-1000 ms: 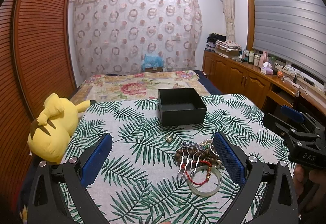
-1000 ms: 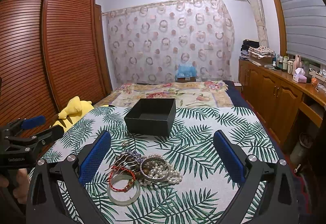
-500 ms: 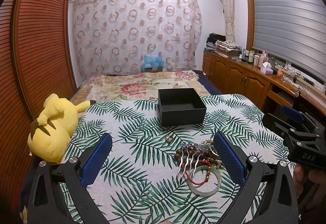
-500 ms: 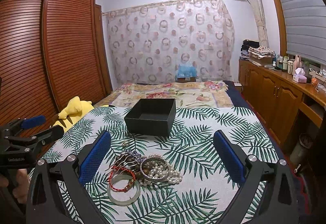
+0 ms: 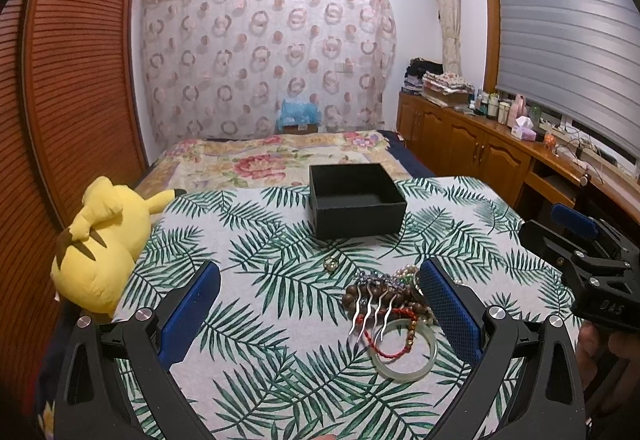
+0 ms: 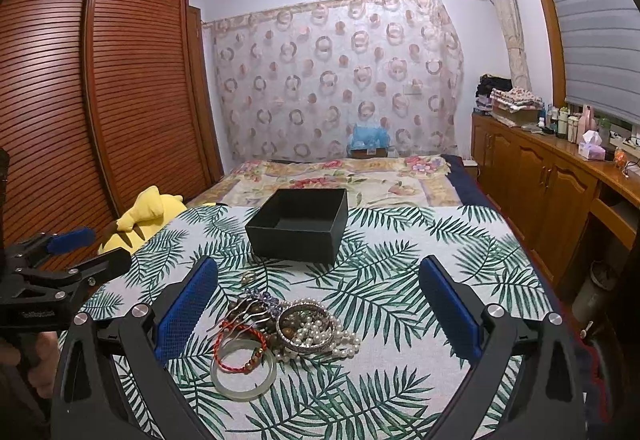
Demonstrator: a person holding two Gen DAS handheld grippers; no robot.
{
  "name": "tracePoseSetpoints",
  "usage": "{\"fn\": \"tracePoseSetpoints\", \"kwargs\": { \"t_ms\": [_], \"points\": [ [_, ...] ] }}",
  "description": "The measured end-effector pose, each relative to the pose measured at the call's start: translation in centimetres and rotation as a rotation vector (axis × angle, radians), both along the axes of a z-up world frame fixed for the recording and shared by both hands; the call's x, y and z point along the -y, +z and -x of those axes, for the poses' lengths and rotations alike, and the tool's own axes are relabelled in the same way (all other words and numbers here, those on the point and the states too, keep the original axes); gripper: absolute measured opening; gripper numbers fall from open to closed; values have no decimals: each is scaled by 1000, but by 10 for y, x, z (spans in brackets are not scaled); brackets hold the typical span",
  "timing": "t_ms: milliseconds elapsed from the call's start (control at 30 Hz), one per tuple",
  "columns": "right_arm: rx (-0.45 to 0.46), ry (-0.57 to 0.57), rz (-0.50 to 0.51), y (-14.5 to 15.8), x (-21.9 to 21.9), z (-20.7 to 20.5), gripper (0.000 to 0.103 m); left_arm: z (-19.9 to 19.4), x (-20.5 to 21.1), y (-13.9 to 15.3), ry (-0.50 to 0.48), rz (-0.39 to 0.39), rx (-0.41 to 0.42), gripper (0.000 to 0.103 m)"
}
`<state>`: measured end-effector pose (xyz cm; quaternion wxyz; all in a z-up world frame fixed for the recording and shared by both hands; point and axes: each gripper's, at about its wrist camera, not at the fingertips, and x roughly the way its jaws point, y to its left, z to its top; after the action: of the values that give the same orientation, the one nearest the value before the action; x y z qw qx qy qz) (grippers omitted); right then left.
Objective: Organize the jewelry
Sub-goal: 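Close the left gripper on the silver hair pins while the right gripper grips the silver bangle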
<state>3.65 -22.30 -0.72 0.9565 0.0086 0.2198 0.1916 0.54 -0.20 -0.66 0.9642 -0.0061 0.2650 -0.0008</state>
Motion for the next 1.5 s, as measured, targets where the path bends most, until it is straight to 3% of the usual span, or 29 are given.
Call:
{"fn": "tracePoseSetpoints", "kwargs": {
  "t_ms": [300,633,800,1000,1367,1500],
  "points": [
    [-40,50,29,-23,-2,-11,100,-14,-9,-24,4,4,-60,96],
    [-125,146,83,-45,-16,-25,85,-26,-20,-41,10,3,-108,96],
    [-176,219,120,-58,-26,-32,67,-31,-24,-50,1,6,-135,96],
    [-242,286,200,-78,-42,-45,53,-39,-21,-69,-33,4,-189,96],
    [-281,372,306,-91,-60,-65,17,-49,-17,-87,-112,50,-246,96],
    [-273,395,283,-86,-56,-64,7,-55,-11,-93,-156,73,-271,81]
  ]
}}
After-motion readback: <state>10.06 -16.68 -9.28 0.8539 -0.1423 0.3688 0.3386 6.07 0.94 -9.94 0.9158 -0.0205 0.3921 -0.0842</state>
